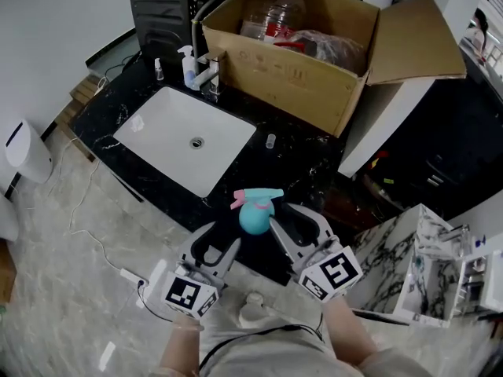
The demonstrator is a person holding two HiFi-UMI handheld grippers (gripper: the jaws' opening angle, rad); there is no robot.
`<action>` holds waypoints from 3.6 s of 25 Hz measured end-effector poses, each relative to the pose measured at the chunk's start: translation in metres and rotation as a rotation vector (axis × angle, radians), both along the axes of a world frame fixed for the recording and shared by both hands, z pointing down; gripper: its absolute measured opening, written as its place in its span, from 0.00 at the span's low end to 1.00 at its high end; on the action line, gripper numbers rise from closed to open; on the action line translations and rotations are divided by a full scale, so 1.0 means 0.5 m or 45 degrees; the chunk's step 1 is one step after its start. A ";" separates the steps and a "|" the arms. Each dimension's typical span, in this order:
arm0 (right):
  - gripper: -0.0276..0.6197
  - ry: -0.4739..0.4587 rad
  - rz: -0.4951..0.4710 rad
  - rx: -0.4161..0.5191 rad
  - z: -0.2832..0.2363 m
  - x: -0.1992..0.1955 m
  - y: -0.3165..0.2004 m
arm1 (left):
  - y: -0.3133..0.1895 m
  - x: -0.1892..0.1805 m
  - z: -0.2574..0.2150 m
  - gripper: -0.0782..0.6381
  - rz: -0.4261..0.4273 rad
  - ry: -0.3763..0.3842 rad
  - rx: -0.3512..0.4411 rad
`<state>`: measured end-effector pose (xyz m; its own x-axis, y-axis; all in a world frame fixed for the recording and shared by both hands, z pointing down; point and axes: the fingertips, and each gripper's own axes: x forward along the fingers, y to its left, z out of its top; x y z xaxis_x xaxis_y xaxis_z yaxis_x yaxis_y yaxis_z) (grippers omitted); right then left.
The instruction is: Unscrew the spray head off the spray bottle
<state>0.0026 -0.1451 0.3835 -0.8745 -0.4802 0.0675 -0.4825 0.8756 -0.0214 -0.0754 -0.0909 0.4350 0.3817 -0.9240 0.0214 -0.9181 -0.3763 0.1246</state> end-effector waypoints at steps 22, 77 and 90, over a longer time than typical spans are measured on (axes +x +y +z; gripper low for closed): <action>0.32 0.153 0.453 0.036 -0.011 -0.074 -0.040 | -0.146 0.124 0.019 0.67 0.634 -0.304 -0.009; 0.38 0.015 0.423 -0.082 -0.022 0.060 -0.064 | -0.178 0.121 0.017 0.62 0.566 -0.339 -0.027; 0.31 -0.023 0.442 -0.105 -0.010 0.029 -0.132 | -0.178 0.120 0.016 0.61 0.563 -0.330 -0.029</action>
<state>0.0170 -0.2112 0.3787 -0.6616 -0.7426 0.1045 -0.7499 0.6545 -0.0965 -0.0155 -0.1800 0.4429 0.7154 -0.6738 0.1850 -0.6736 -0.7354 -0.0735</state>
